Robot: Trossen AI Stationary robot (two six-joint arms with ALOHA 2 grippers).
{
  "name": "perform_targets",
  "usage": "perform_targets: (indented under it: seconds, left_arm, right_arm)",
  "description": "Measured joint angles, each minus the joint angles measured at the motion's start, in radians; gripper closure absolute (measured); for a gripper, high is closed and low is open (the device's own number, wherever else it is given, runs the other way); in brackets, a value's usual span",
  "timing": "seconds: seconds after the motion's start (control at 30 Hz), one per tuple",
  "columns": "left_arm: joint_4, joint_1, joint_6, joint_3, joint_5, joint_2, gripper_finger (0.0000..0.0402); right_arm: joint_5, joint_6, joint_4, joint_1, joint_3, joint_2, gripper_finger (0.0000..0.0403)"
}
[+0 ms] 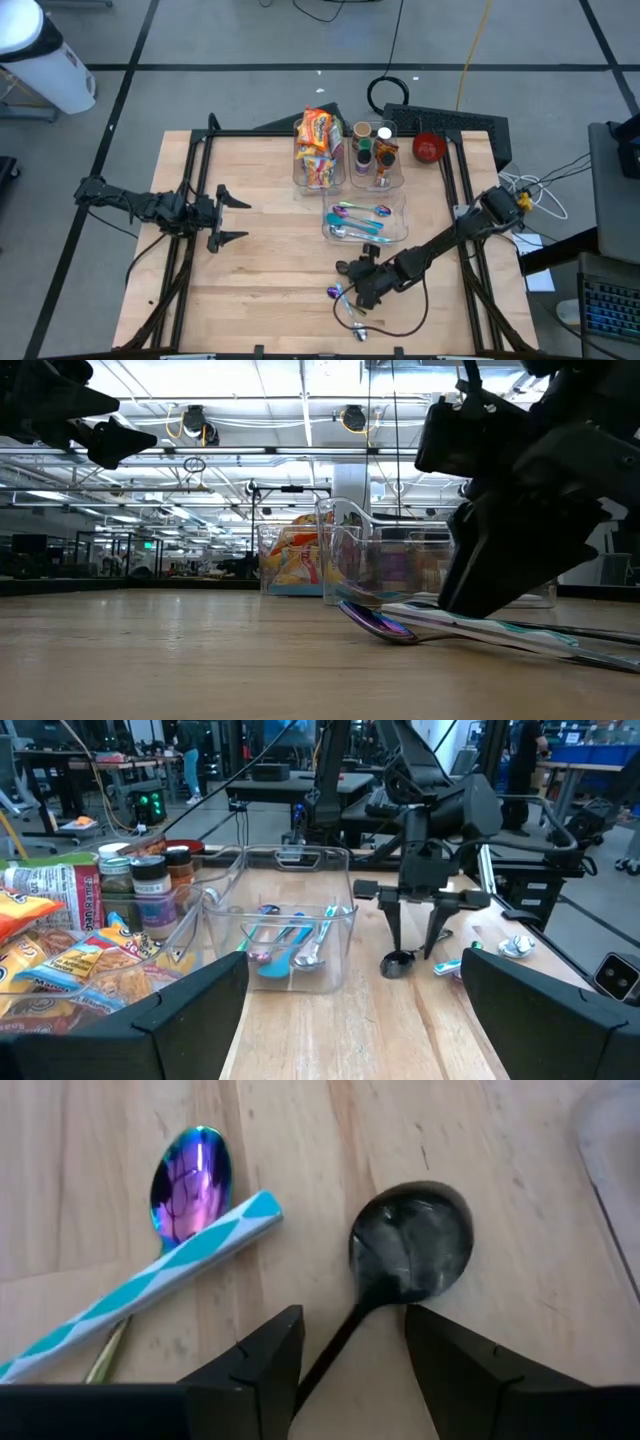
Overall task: Pick & Place Food Item
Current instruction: Put the black spoon into the bottom transparent bin
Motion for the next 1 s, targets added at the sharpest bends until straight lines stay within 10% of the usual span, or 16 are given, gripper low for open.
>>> perform_targets:
  seconds: [0.23, 0.57, 1.0]
  left_arm:
    - [0.000, 0.000, 0.000, 0.000, 0.000, 0.000, 0.0027]
    - [0.000, 0.000, 0.000, 0.000, 0.000, 0.000, 0.0027]
    - [0.000, 0.000, 0.000, 0.000, 0.000, 0.000, 0.0027]
  right_arm:
    - [-0.027, 0.026, 0.012, -0.028, 0.003, 0.020, 0.0251]
    - [-0.043, 0.007, -0.023, -0.034, 0.001, -0.009, 0.0389]
    - [-0.051, -0.074, -0.035, -0.006, 0.002, -0.128, 0.0398]
